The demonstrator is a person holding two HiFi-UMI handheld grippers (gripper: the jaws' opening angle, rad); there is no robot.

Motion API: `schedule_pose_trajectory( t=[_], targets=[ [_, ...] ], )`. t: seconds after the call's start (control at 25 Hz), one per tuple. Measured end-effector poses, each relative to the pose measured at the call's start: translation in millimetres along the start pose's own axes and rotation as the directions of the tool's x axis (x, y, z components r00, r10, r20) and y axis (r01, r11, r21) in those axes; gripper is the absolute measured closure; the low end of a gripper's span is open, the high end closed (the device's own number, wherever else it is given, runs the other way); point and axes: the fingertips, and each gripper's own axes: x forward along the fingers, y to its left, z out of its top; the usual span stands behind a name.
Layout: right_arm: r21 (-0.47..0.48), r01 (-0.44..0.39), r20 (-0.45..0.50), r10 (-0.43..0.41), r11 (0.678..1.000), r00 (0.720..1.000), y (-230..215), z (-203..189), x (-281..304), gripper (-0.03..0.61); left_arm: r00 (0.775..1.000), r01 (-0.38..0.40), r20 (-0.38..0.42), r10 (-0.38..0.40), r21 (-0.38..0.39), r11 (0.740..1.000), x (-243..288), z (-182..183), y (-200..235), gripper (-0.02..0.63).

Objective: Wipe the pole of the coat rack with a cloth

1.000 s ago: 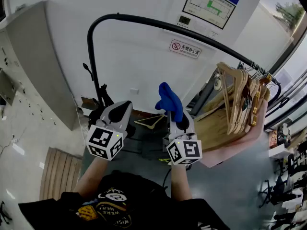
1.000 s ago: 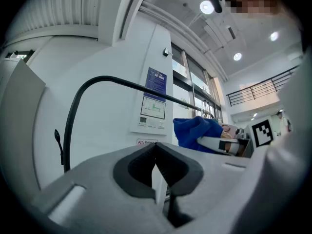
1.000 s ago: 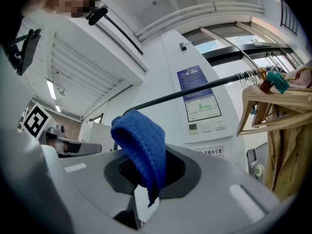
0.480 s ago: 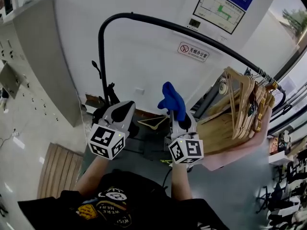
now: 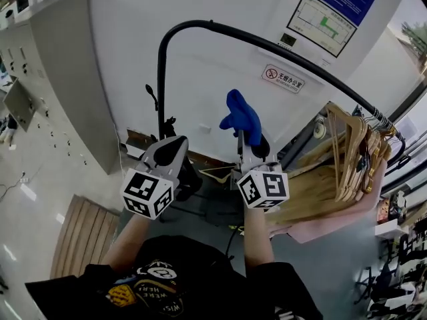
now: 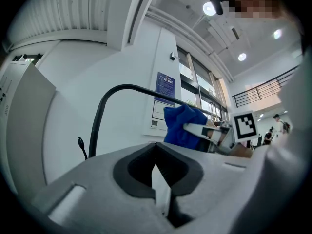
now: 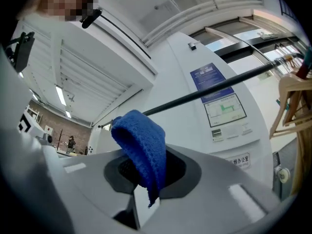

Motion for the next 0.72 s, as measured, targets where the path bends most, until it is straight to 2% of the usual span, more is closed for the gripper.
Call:
schedule_pose_trajectory(
  t=[0.16, 0.32, 0.6, 0.72],
  targets=[
    [-0.029, -0.049, 0.063, 0.051, 0.998, 0.997, 29.5, 24.9, 54.3, 0.520, 1.000, 0.007, 0.006, -0.007, 0.005, 1.000, -8.9, 4.9, 16.6, 0.611],
    [-0.055, -0.045, 0.114, 0.051, 0.997, 0.992, 41.0, 50.7, 103.4, 0.520, 1.000, 0.012, 0.008, -0.012, 0.019, 1.000, -10.0, 11.5, 26.9, 0.611],
    [-0.053, -0.022, 0.076, 0.026, 0.998, 0.997, 34.7, 69.4, 167.6, 0.517, 0.991, -0.108, 0.091, 0.101, 0.078, 0.991, 10.6, 62.8, 64.7, 0.611],
    [-0.020, -0.019, 0.086, 0.020, 1.000, 0.996, 23.1, 73.9, 175.3, 0.517, 0.986, -0.124, 0.122, 0.111, 0.099, 0.987, 23.9, 84.5, 62.9, 0.611]
  ],
)
